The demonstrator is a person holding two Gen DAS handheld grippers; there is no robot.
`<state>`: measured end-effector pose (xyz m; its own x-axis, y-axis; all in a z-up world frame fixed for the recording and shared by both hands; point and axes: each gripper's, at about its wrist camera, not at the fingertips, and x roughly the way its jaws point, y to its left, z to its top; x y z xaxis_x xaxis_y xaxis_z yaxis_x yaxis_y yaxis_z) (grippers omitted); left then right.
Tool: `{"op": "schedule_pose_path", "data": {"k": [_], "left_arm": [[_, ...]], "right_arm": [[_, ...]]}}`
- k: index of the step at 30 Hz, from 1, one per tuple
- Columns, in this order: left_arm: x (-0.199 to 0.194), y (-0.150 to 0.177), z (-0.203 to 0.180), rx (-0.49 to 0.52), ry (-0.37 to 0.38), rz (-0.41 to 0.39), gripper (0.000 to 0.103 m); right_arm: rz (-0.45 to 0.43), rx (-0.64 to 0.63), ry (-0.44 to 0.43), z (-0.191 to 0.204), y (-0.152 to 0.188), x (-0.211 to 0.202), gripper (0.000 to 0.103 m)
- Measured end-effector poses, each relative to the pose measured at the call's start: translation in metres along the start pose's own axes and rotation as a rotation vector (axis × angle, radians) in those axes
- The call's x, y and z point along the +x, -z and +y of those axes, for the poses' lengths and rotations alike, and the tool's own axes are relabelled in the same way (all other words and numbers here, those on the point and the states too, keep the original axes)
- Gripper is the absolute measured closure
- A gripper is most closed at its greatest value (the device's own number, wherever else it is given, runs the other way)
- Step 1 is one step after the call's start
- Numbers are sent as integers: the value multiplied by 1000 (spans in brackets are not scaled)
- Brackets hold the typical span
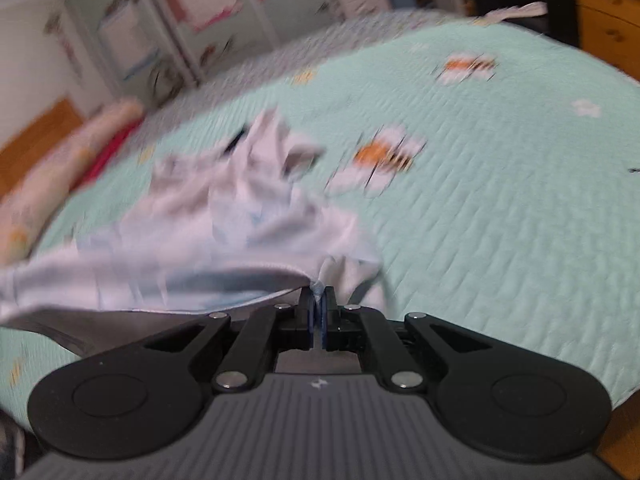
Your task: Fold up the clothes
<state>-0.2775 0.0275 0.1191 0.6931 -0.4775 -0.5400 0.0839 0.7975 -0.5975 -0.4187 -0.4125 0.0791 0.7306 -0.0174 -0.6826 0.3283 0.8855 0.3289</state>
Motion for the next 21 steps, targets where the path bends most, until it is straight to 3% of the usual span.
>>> {"op": "schedule_pose_path", "data": {"k": [3,8,10,12,13,19,21], "left_arm": [[16,17,24,-13,-82,60,99],[35,39,45,1,-169,126,93],[31,36,44,16,-175,105,89],[24,29,46,-4,-174,72,75],[19,27,48,-19,-174,58,73],[3,24,41,-47,-156,41,72],[4,25,31,-28,-142,43,72]], "right_arm": [[54,-80,26,13,18,13,97],[51,-213,108,22,30,19,92],[57,-236,96,22,28,15,78],[64,-257,81,21,26,10,65],[72,-266,80,21,24,9,54],[43,-299,106,15,26,-10,52],[52,-363,129,18,33,-8,52]]}}
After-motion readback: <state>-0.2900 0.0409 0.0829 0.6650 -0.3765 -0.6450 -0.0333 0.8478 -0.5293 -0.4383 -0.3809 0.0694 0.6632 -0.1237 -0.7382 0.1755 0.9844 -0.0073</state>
